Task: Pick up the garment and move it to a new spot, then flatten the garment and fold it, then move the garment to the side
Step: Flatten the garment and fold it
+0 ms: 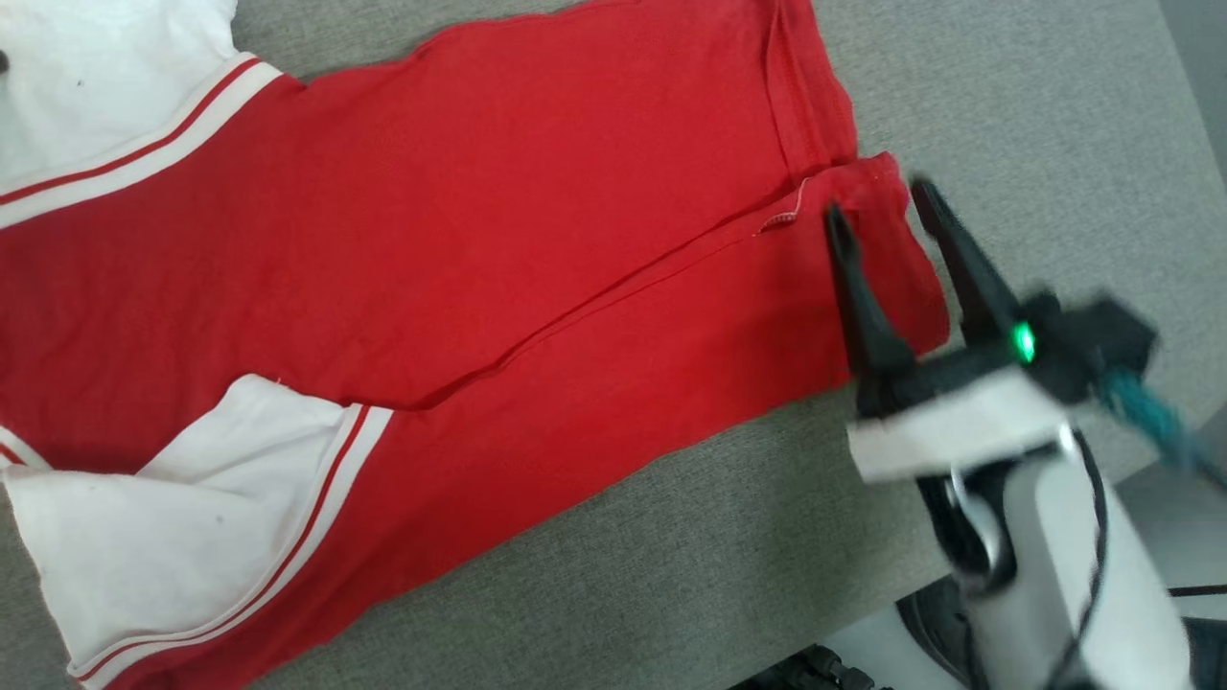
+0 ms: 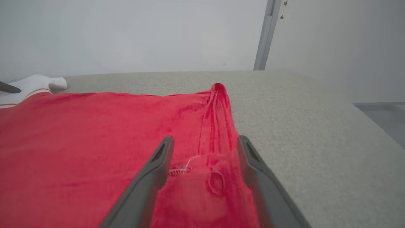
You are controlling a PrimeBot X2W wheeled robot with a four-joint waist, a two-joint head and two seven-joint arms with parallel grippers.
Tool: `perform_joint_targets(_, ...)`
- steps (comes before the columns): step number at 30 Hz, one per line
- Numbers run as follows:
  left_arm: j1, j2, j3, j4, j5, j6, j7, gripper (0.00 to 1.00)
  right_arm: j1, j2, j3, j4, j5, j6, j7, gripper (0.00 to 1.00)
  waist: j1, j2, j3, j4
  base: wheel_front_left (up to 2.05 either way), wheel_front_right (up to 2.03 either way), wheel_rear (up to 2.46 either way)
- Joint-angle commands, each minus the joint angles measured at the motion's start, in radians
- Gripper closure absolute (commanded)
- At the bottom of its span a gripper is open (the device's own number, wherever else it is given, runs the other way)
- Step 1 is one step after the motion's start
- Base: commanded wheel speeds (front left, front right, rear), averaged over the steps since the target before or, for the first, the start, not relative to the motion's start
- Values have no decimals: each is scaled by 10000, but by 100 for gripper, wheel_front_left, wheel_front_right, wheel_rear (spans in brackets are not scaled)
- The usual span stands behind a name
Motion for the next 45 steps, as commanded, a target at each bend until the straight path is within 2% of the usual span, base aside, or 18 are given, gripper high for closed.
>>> perform_joint_targets(1, -47, -68, -48, -54, 209, 24, -98, 100, -741, 17, 99, 157, -186, -4, 644, 0, 0, -1, 72, 82, 0, 0, 0)
perform_joint_targets(3, -98, -124, -36, -108, 190, 24, -212, 100, -1651, 10, 104, 472, -76, -5, 1593, 0, 0, -1, 143, 182, 0, 0, 0)
perform_joint_targets(9, -323, -527, -36, -511, 281, 24, -437, 100, -4473, -789, 14, 1820, 376, -4, 4441, 0, 0, -1, 478, 808, 0, 0, 0)
perform_joint_targets(12, -364, -723, -104, -707, 328, 24, -563, 100, -5435, -968, -353, 2674, 549, -4, 5719, 0, 0, -1, 611, 1116, 0, 0, 0)
perform_joint_targets(18, -375, -985, -241, -1015, 386, 24, -843, 100, -6501, -916, -1095, 3894, 575, -4, 7896, 0, 0, -1, 760, 1529, 0, 0, 0)
perform_joint_targets(23, -424, -1048, -346, -1193, 394, 24, -965, 100, -6624, -771, -1169, 4230, 760, -1, 8634, 0, 0, -1, 852, 1693, 0, 0, 0)
perform_joint_targets(24, -437, -1065, -365, -1221, 381, 24, -1011, 100, -6636, -762, -1194, 4282, 769, -1, 8736, 3, 0, -1, 867, 1721, 0, 0, 0)
perform_joint_targets(25, -449, -1076, -375, -1249, 380, 24, -1067, 100, -6631, -764, -1235, 4312, 765, -1, 8788, 51, 0, -1, 877, 1744, 0, 0, 0)
perform_joint_targets(26, -457, -1106, -378, -1265, 364, 24, -1140, 100, -6624, -772, -1267, 4318, 752, -1, 8811, 89, 0, -1, 881, 1768, 0, 0, 0)
perform_joint_targets(27, -466, -1141, -383, -1282, 346, 24, -1198, 100, -6607, -784, -1323, 4332, 729, -2, 8851, 100, 0, -1, 874, 1795, 0, 0, 0)
perform_joint_targets(33, -422, -1365, -279, -1600, 176, 24, -1950, 100, -6412, -1088, -1488, 3816, 639, -5, 8641, 100, 0, -1, 482, 2017, 0, 0, 0)
perform_joint_targets(38, 8, -1295, -247, -2596, -26, 24, -2866, 100, -5836, -1595, -1505, 2755, 1111, -4, 8568, 100, 0, -1, -217, 2410, 0, 0, 0)
perform_joint_targets(45, 1321, -592, -489, -4745, 108, 24, -4624, 100, -3777, -2348, -2027, 647, 2038, -2, 8880, 100, 0, -1, -1046, 3103, 0, 0, 0)
